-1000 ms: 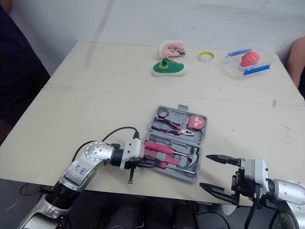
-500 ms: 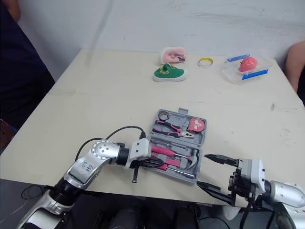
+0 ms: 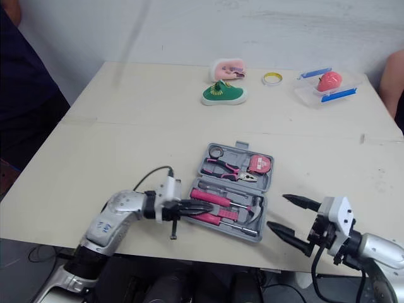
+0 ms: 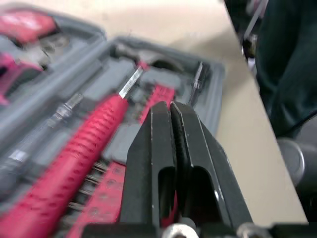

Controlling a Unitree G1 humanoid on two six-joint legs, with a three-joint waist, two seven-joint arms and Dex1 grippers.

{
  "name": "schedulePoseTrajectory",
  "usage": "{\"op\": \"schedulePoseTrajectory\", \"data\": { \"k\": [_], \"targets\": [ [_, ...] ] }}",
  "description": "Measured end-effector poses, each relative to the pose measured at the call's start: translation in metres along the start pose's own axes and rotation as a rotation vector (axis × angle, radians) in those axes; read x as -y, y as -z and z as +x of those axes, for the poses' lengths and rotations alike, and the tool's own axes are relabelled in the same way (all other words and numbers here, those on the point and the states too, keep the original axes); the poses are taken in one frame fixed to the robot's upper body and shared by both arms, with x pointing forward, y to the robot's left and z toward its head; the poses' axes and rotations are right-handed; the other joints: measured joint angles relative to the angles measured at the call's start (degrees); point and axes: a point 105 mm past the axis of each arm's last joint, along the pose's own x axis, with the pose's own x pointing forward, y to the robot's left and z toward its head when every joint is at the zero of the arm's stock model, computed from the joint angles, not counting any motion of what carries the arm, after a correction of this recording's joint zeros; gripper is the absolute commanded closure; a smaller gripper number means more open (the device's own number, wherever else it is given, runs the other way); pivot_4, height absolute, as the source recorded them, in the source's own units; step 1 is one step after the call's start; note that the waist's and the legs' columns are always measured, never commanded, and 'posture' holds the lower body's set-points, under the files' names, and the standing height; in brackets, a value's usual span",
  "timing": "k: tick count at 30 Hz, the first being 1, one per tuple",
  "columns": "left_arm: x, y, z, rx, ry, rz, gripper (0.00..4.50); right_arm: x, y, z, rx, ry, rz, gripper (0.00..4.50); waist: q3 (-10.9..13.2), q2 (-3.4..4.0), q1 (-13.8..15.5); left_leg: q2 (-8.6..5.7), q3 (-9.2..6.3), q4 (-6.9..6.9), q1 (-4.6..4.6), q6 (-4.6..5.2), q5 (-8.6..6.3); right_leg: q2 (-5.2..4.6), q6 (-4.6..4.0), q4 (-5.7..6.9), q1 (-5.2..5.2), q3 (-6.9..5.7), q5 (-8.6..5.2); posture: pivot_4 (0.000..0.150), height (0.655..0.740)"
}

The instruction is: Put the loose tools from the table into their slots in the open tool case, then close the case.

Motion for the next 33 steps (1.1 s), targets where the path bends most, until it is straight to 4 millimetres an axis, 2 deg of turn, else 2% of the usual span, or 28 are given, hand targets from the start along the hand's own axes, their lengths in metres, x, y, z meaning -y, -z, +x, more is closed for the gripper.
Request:
{"op": "schedulePoseTrajectory", "data": {
  "k": [2, 3, 4, 6, 8, 11, 12, 16, 18, 24, 33],
  "targets": [
    [-0.007, -0.011, -0.014, 0.035, -0.021, -0.004, 4.45, 0.008, 0.005, -0.003, -0.048, 0.055, 0.019, 0.00, 0.04, -0.01, -0.01, 0.00, 0.00, -0.02, -0.02, 0.00, -0.01, 0.01, -0.02, -0.01, -0.01, -0.03, -0.01, 0.150, 0.7400],
    [-0.014, -0.015, -0.024, 0.027, -0.048, -0.001, 4.50, 0.011, 0.007, -0.004, -0.066, 0.072, 0.017, 0.42, 0.15, -0.05, -0.01, 0.00, -0.01, -0.02, -0.02, 0.05, -0.03, 0.02, -0.02, 0.00, -0.02, -0.04, -0.01, 0.150, 0.7400],
    [-0.021, -0.019, -0.032, 0.014, -0.074, 0.015, 4.50, 0.013, 0.009, -0.005, -0.077, 0.081, 0.013, 0.54, 0.21, -0.09, -0.01, 0.00, -0.01, -0.03, -0.03, 0.09, -0.04, 0.03, -0.01, 0.00, -0.02, -0.05, -0.01, 0.150, 0.7400],
    [-0.046, -0.019, -0.047, -0.052, -0.159, 0.049, 4.50, 0.018, 0.015, -0.005, -0.124, 0.097, -0.023, 1.32, 0.23, -0.10, 0.05, -0.03, 0.01, 0.00, -0.01, 0.19, -0.08, 0.04, 0.05, 0.02, 0.01, -0.06, 0.02, 0.150, 0.7400],
    [-0.071, -0.012, -0.060, -0.126, -0.270, 0.079, 4.50, 0.026, 0.020, -0.003, -0.168, 0.119, -0.070, 2.43, 0.23, -0.11, 0.05, -0.06, 0.03, 0.00, -0.03, 0.24, -0.09, 0.04, 0.13, 0.00, -0.01, -0.04, 0.07, 0.150, 0.7400],
    [-0.092, 0.000, -0.059, -0.156, -0.360, 0.071, 4.50, 0.033, 0.023, 0.007, -0.185, 0.149, -0.102, 3.70, 0.25, -0.15, 0.09, -0.07, 0.03, 0.06, -0.43, 0.07, 0.02, 0.04, 0.18, 0.01, -0.37, -0.04, 0.10, 0.150, 0.7400],
    [-0.095, 0.007, -0.056, -0.169, -0.368, 0.063, 4.50, 0.033, 0.025, 0.011, -0.190, 0.149, -0.114, 4.33, 0.27, -0.20, 0.06, -0.09, 0.07, 0.10, -0.73, 0.00, 0.09, 0.05, 0.21, 0.10, -0.69, -0.03, 0.11, 0.150, 0.7400],
    [-0.091, 0.032, -0.040, -0.221, -0.338, 0.004, 4.50, 0.031, 0.039, 0.023, -0.234, 0.140, -0.131, 4.44, 0.32, -0.28, 0.07, -0.11, 0.16, 0.14, -1.00, 0.04, 0.22, 0.15, 0.23, 0.27, -0.89, -0.15, 0.11, 0.150, 0.7400],
    [-0.091, 0.039, -0.037, -0.247, -0.335, -0.004, 4.50, 0.034, 0.040, 0.026, -0.236, 0.150, -0.138, 4.44, 0.39, -0.40, -0.02, -0.11, 0.18, 0.21, -1.02, 0.09, 0.25, 0.16, 0.26, 0.29, -0.89, -0.17, 0.13, 0.150, 0.7400],
    [-0.096, 0.043, -0.032, -0.247, -0.361, -0.013, 4.50, 0.038, 0.040, 0.037, -0.231, 0.133, -0.158, 4.44, 0.48, -0.55, -0.10, -0.14, 0.13, 0.22, -0.86, 0.13, 0.31, 0.08, 0.44, 0.23, -0.81, -0.08, 0.23, 0.150, 0.7400],
    [-0.098, 0.042, -0.020, -0.247, -0.335, -0.014, 4.50, 0.044, 0.033, 0.066, -0.187, 0.095, -0.194, 4.44, 0.49, -0.57, -0.63, -0.13, 0.16, 0.18, -0.80, 0.03, 0.33, 0.09, 0.44, 0.26, -0.80, -0.07, 0.23, 0.150, 0.7400]
  ]
}}
